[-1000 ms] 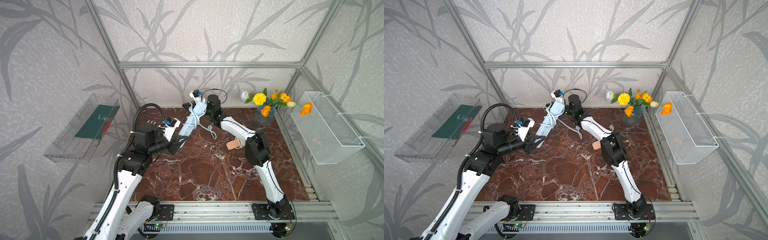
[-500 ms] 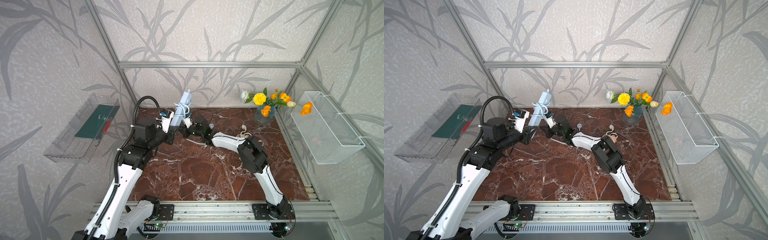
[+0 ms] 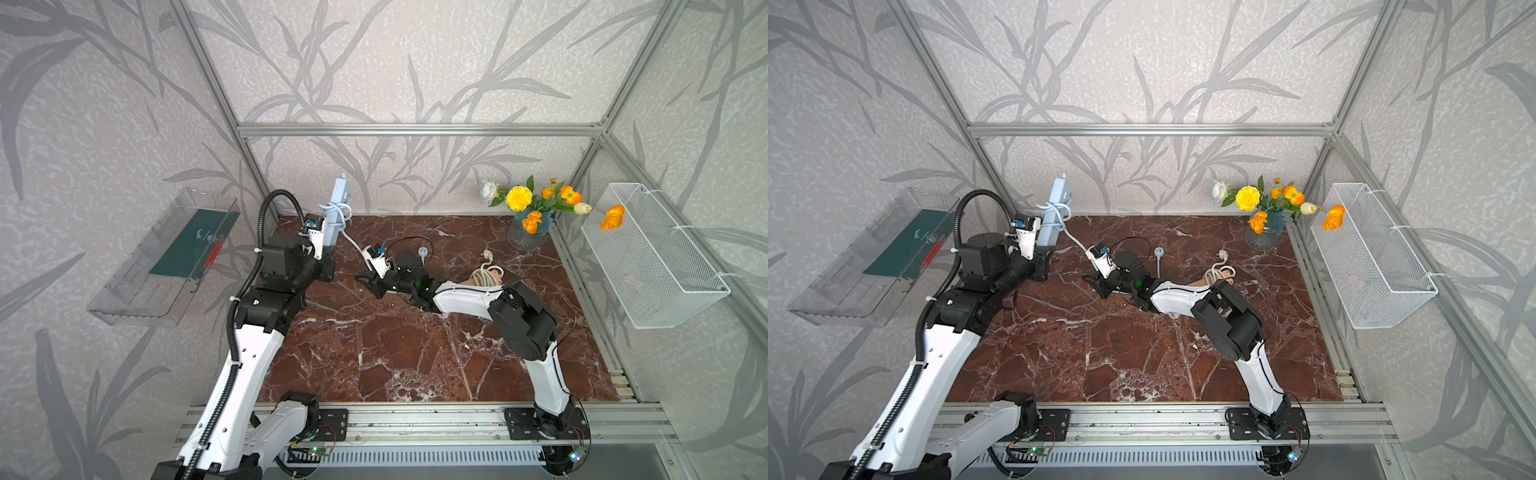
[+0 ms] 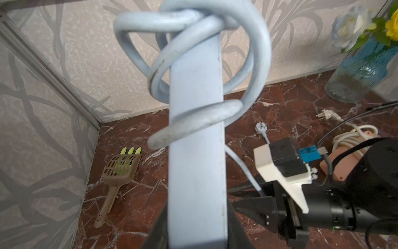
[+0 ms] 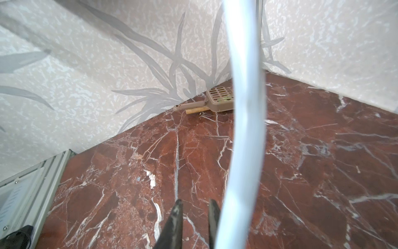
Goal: Wrap the cord around the power strip
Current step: Wrap the power cord around the power strip.
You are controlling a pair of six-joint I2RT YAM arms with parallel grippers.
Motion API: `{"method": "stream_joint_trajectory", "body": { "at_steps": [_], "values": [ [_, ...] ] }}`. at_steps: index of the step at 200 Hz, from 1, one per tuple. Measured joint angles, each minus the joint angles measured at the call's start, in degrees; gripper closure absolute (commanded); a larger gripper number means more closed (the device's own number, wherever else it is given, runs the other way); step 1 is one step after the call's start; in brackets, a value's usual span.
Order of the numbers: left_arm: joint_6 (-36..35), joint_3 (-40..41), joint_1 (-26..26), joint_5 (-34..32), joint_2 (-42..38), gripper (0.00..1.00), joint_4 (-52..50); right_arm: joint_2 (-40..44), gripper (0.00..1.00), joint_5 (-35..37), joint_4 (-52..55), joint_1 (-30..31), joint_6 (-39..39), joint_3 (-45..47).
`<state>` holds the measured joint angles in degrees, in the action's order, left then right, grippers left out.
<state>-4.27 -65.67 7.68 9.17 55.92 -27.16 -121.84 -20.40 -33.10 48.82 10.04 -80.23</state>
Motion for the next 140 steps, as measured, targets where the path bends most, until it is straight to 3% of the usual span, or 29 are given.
{"method": "stream_joint_trajectory", "body": {
  "at_steps": [47,93,115,140],
  "values": [
    [2.43,-1.75,0.04,8.72,-1.97,1.0,2.75,-6.78,0.69,0.59,-2.12,0.02,2.19,-6.47],
    [2.89,-4.04,0.02,9.86,-1.97,1.0,2.08,-9.51,0.64,2.67,-2.32,-0.17,2.58,-9.11],
    [2.8,-5.35,0.02,8.24,-1.95,1.0,1.68,-10.97,0.83,3.58,-1.64,-0.22,2.34,-9.4],
    [0.96,-6.12,-0.11,0.13,-0.81,1.0,-0.33,-10.25,0.99,4.83,1.42,0.55,-2.25,-8.07]
  ]
}}
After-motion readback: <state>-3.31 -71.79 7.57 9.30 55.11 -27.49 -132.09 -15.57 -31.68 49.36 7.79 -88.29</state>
